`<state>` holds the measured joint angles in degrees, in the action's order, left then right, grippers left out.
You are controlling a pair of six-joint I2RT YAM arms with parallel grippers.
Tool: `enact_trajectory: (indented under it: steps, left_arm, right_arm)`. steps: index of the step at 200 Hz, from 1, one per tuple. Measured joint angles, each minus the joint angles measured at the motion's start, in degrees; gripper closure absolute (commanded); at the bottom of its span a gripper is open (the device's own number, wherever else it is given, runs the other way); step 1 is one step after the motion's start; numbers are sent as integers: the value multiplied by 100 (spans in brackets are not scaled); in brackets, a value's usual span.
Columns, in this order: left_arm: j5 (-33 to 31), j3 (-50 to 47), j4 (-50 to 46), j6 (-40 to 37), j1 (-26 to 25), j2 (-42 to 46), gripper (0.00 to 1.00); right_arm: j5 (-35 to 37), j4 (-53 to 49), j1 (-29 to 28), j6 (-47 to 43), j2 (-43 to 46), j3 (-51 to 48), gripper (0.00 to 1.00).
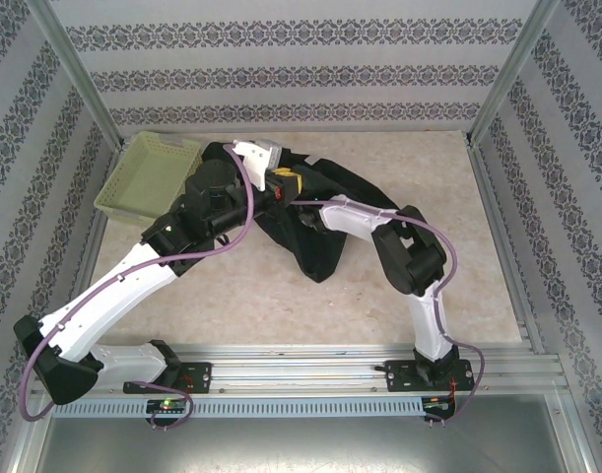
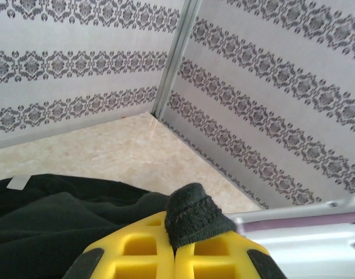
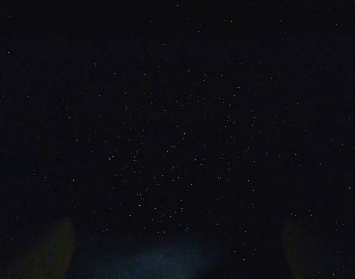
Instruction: Fold the inside-out t-shirt
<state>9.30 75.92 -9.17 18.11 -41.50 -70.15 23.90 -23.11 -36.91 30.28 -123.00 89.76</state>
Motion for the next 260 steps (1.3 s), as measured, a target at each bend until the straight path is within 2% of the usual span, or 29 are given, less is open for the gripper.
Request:
enact_trajectory:
  steps: [48,59,65,88,94,103,116,138,154,188,215,238,248,260]
  left_arm:
    - [13,503,-101,212,0,-68,100]
    - [-76,570,-120,212,0,-68,100]
    - [-162,616,-175,212,0,-68,100]
    - [-776,798,-446,210,4,-68,100]
    - [-949,822,-496,210,17,-68,100]
    - [-1202,879,-643,210,55,-74,100]
    - [-1521,999,-863,212,197,-133,100]
    - [-1950,1222,-1123,254,643,-404,100]
    - [-2146,1425,-1298,345,1075,-826,100]
    - [-2184,2070,-1792,595,1956,-2524,100]
    - [-2124,2286,-2312,741,2188,-3943,100]
    - [-2085,2310,-2824,774,2168,-4717,100]
    - [-2068,2400,-3073,774,2162,-4955,93]
    - [-2041,2498,-3279,767,2162,-5112,80]
  right_arm:
    - [-199,-1047,42,149,-828,1141,10]
    - [-260,-1176,42,153,-951,1338,13]
    - [-343,-1222,42,144,-973,1414,20]
    - [-560,-1226,37,4,-946,1355,58]
    - [-601,-1084,28,-48,-866,1189,71]
    - [-658,-898,15,-105,-686,868,85]
    - [-769,-610,-44,-273,-260,184,100]
    - [-951,26,-229,-673,704,-1161,100]
    - [-986,544,-614,-1021,1569,-2046,100]
    - [-1134,1600,-1325,-1440,3112,-3230,100]
    - [-1294,2162,-1255,-1580,4223,-4116,100]
    - [-1589,2457,-1217,-1716,5066,-4642,100]
    - [-1720,2594,-1211,-1744,5412,-4800,100]
    - [-1851,2745,-1180,-1762,5755,-4946,100]
